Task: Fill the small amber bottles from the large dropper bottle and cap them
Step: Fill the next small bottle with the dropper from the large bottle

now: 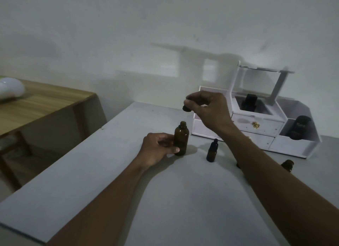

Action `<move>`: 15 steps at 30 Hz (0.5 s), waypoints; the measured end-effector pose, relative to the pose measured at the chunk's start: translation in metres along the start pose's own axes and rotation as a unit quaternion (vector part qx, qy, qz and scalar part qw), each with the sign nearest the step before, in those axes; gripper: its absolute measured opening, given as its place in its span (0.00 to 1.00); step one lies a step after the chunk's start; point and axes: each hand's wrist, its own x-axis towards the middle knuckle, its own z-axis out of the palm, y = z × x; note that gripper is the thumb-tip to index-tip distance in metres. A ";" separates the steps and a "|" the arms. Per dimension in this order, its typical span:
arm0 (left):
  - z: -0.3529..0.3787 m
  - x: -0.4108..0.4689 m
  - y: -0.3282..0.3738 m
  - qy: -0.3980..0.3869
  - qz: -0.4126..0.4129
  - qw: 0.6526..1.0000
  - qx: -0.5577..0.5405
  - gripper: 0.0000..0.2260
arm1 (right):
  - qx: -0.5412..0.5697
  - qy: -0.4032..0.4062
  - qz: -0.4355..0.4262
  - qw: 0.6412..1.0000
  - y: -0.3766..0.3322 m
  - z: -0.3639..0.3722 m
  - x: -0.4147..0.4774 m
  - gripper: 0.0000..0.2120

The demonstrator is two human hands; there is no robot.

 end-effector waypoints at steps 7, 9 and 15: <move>0.001 0.000 0.001 0.002 0.004 1.000 0.025 0.21 | -0.029 -0.056 0.031 0.998 0.021 0.019 -0.011 0.09; 0.001 0.000 0.002 0.002 0.007 1.000 0.030 0.21 | -0.038 -0.053 0.033 0.997 0.026 0.022 -0.014 0.10; 0.001 0.000 0.002 0.000 0.002 0.999 0.041 0.22 | -0.026 -0.041 0.036 0.998 0.028 0.023 -0.018 0.08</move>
